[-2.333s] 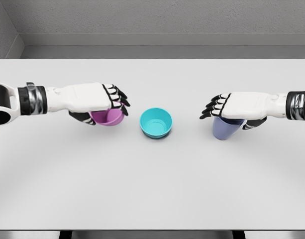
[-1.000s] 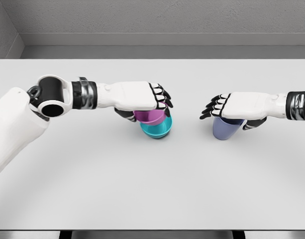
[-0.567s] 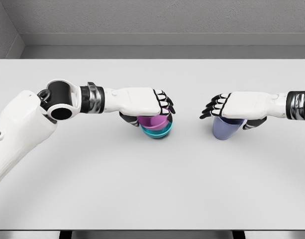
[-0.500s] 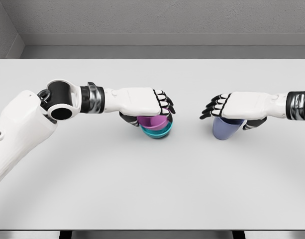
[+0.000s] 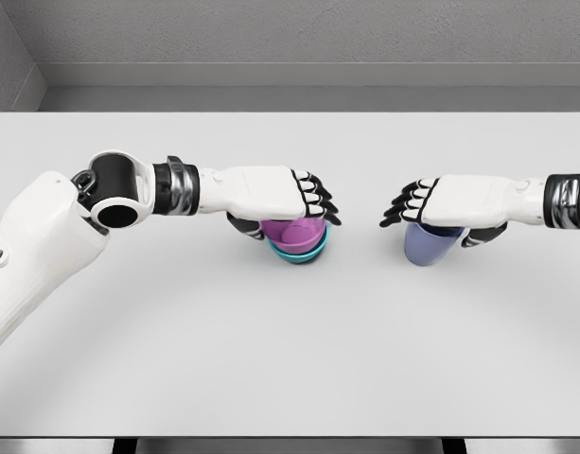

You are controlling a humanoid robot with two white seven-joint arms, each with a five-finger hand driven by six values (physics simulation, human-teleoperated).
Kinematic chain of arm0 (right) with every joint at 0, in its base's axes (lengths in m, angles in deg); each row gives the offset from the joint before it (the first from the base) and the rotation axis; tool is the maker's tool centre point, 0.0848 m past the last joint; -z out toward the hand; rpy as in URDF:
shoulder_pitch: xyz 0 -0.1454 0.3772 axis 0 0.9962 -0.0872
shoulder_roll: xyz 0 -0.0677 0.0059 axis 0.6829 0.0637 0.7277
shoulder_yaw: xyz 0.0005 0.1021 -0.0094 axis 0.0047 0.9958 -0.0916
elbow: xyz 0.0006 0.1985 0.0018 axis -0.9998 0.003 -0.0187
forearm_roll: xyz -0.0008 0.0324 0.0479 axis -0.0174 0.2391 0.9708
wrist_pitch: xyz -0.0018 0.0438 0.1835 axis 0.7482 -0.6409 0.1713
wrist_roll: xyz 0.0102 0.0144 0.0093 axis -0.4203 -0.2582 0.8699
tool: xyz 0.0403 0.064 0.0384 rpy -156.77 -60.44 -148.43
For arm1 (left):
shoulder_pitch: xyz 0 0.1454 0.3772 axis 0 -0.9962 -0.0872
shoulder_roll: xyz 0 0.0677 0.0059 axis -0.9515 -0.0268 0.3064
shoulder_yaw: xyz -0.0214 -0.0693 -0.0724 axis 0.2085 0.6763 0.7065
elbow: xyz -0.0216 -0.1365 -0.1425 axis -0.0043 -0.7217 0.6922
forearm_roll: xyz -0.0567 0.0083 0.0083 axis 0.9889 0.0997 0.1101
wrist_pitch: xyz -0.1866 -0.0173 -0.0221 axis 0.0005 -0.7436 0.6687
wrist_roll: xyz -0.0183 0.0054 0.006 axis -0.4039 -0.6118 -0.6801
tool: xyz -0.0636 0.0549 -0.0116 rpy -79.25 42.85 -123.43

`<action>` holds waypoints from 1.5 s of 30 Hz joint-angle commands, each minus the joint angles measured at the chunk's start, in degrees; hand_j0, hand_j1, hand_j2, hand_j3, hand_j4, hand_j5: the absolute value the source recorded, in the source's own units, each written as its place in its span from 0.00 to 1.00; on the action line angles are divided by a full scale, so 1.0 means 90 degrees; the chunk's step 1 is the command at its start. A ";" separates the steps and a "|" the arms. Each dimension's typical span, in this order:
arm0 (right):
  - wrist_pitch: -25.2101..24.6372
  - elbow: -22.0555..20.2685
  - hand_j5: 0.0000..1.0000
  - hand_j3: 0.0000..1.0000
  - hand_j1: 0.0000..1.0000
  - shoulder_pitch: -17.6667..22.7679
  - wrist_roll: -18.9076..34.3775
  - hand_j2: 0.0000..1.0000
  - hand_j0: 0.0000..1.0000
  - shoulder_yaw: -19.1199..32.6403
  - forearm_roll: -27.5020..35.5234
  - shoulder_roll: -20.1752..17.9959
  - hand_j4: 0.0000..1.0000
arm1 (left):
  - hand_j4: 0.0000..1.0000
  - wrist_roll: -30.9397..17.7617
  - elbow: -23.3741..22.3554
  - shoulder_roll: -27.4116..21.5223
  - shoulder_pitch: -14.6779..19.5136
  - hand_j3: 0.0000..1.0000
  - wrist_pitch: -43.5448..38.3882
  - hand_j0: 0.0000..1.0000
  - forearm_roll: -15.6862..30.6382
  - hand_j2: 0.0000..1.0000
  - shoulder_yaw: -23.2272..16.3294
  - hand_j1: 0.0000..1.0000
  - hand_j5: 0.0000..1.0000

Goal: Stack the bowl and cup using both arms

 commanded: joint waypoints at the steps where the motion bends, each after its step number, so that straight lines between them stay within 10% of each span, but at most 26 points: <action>1: -0.0016 -0.0001 1.00 1.00 1.00 0.0000 -0.0002 1.00 1.00 -0.0001 0.0035 -0.0005 1.00 | 1.00 0.0003 0.0005 -0.0001 0.0000 1.00 -0.0017 1.00 0.0033 1.00 0.0007 1.00 1.00; 12: -0.0016 0.0009 1.00 1.00 1.00 -0.0010 -0.0002 1.00 1.00 -0.0001 0.0035 -0.0015 1.00 | 1.00 0.0003 0.0366 -0.0186 0.0049 1.00 -0.0017 1.00 0.0277 1.00 0.0290 1.00 1.00; 19: -0.0016 -0.0001 0.88 0.88 0.88 -0.0029 -0.0002 0.88 0.88 -0.0001 0.0026 -0.0025 0.88 | 1.00 0.0003 0.0884 -0.1543 0.0049 1.00 -0.0017 1.00 0.1204 1.00 0.0670 1.00 1.00; 22: -0.0016 -0.0001 0.86 0.86 0.86 -0.0020 -0.0002 0.86 0.86 -0.0001 0.0026 -0.0015 0.86 | 1.00 0.0003 0.0913 -0.2461 -0.0390 1.00 -0.0017 1.00 0.2718 1.00 0.1666 1.00 1.00; 26: -0.0016 -0.0011 0.81 0.81 0.81 -0.0029 -0.0002 0.81 0.81 -0.0001 0.0026 -0.0025 0.81 | 1.00 0.0003 0.0845 -0.2862 -0.2441 1.00 -0.0017 1.00 0.4378 1.00 0.4370 1.00 1.00; 30: -0.0016 -0.0001 0.78 0.78 0.78 -0.0029 -0.0002 0.78 0.78 -0.0001 0.0026 -0.0025 0.78 | 1.00 0.0006 0.0708 -0.2862 -0.3164 1.00 -0.0017 1.00 0.4437 1.00 0.5134 1.00 1.00; 32: -0.0016 -0.0001 0.76 0.76 0.76 -0.0029 -0.0002 0.76 0.76 0.0009 0.0026 -0.0025 0.76 | 1.00 0.1021 0.0455 -0.2803 -0.3467 1.00 -0.0017 1.00 0.4379 1.00 0.5153 1.00 1.00; 45: -0.0016 -0.0001 0.70 0.70 0.70 -0.0049 -0.0002 0.70 0.70 0.0058 0.0035 -0.0015 0.70 | 1.00 0.1070 0.0073 -0.1172 -0.4004 1.00 -0.0017 1.00 0.2992 1.00 0.4694 1.00 1.00</action>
